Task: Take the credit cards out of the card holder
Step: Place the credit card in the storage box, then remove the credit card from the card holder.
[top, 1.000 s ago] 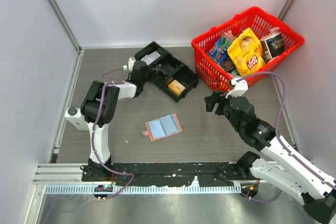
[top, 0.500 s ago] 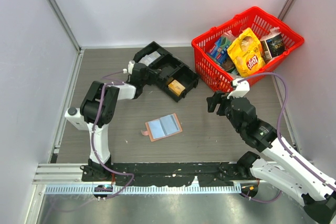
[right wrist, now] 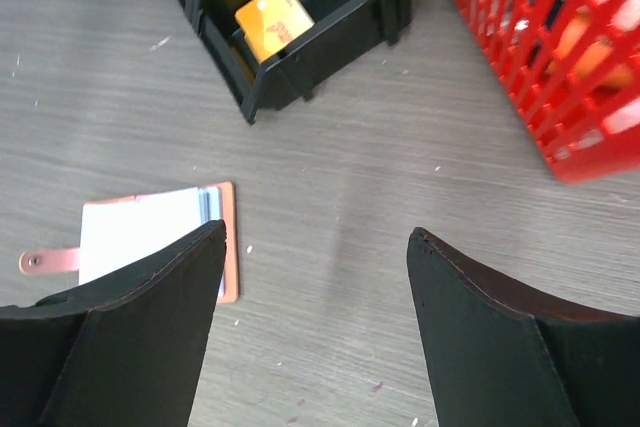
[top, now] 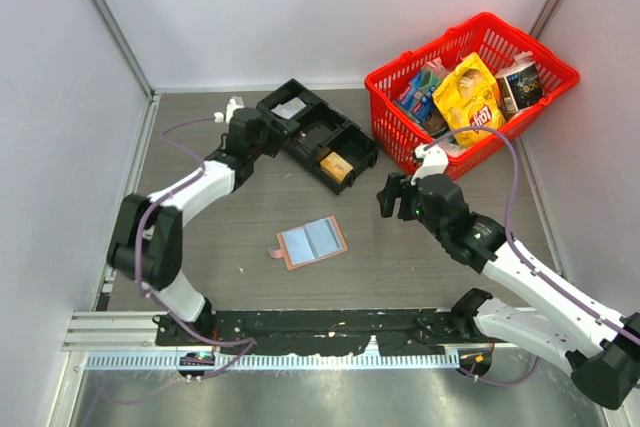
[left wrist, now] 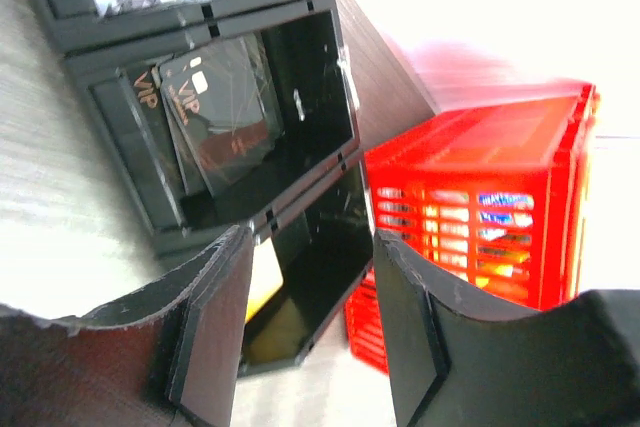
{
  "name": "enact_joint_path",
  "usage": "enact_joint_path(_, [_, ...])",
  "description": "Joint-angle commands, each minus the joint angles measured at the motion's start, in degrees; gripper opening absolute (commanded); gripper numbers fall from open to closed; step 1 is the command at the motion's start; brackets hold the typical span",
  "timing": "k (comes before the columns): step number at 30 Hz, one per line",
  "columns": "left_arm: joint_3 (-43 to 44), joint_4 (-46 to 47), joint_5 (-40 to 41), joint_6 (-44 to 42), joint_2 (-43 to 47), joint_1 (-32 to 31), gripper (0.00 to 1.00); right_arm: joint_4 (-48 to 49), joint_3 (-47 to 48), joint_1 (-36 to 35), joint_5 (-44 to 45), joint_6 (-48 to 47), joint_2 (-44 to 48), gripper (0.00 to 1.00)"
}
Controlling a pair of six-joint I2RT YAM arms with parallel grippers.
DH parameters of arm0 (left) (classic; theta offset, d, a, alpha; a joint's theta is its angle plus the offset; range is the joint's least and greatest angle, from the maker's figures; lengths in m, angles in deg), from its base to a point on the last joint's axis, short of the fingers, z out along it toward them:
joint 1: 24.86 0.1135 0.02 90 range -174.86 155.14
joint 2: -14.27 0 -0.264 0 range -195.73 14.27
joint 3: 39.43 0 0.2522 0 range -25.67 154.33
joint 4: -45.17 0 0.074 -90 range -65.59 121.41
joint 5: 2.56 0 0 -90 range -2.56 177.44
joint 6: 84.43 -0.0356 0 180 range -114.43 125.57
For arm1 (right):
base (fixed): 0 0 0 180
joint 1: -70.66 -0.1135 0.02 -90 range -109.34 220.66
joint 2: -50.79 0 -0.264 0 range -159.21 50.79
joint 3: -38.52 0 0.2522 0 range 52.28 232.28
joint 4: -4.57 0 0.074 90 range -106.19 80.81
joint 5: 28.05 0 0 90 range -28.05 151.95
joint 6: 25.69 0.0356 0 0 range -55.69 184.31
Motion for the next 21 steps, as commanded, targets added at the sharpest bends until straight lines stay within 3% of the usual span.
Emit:
enact_joint_path(1, [-5.4, -8.9, -0.7, -7.0, 10.0, -1.9, 0.55, 1.2, 3.4, 0.0, -7.1, 2.5, -5.0, 0.77])
enact_joint_path(10, [-15.5, -23.3, -0.2, -14.4, 26.3, -12.2, 0.47, 6.9, 3.4, -5.3, -13.0, 10.2, -19.8, 0.72])
enact_joint_path(16, [-23.2, -26.6, -3.7, -13.6, 29.4, -15.0, 0.45, 10.8, 4.3, -9.8, -14.7, 14.4, -28.8, 0.66])
enact_joint_path(21, [-25.6, -32.9, 0.1, -13.5, 29.8, -15.0, 0.44, 11.5, 5.9, -10.8, -16.4, 15.2, -34.4, 0.58])
